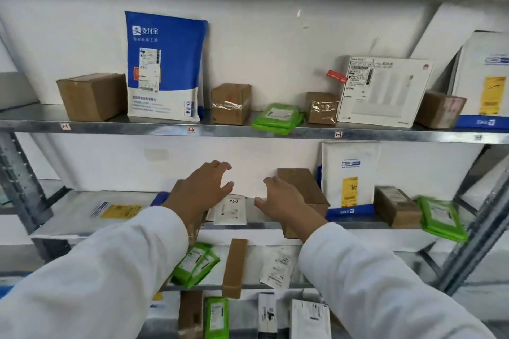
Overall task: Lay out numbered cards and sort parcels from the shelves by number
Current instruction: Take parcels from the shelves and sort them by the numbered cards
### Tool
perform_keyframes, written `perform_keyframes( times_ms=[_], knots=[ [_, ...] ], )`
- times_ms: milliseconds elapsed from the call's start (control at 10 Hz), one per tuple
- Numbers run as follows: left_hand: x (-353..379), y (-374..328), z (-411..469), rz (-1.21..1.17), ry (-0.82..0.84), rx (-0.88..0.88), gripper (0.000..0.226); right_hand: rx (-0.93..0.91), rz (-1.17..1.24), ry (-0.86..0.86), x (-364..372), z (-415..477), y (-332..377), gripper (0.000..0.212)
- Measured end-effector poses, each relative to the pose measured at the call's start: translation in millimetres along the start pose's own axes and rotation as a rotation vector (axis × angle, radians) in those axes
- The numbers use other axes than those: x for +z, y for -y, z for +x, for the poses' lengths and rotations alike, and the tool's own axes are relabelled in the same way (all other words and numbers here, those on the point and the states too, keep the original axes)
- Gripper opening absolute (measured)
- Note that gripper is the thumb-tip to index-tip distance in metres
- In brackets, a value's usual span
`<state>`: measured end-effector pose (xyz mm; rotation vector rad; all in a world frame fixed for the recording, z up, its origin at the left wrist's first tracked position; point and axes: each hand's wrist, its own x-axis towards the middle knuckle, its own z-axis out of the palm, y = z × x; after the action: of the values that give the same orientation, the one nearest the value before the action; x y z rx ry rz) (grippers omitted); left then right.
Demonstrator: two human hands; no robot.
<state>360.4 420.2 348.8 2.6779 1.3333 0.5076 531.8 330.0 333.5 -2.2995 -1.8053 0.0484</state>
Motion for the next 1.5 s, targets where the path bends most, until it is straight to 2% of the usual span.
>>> perform_keyframes(
  times_ms=[200,300,400,500,800,900,1100,1200,1300,1500],
  knots=[
    [49,23,60,0.051,0.085,-0.023,0.047,0.009,0.034,0.066,44,76,-21,0.054],
    [75,43,83,0.068,0.098,-0.103,0.042,-0.016,0.080,0.167,76,107,-27,0.055],
    [100,56,104,0.053,0.034,-0.164,0.034,-0.033,0.153,0.205,100,145,-36,0.054],
    [127,62,119,0.012,0.049,-0.211,0.031,-0.045,0.201,0.239,121,176,-47,0.052],
    [223,89,162,-0.186,0.243,-0.459,0.047,0.056,0.284,0.438,186,235,-74,0.051],
    [253,106,179,-0.176,0.310,-0.545,0.049,0.104,0.324,0.515,212,256,-74,0.044],
    [298,119,194,-0.165,0.441,-0.623,0.047,0.243,0.430,0.609,293,288,-70,0.057],
    [310,121,200,-0.140,0.418,-0.663,0.050,0.280,0.357,0.577,271,284,-50,0.053],
    [311,117,204,-0.168,0.361,-0.747,0.062,0.369,0.382,0.559,269,290,-45,0.056],
    [318,100,211,-0.002,0.366,-0.867,0.078,0.395,0.468,0.569,278,295,-49,0.049]
  ],
)
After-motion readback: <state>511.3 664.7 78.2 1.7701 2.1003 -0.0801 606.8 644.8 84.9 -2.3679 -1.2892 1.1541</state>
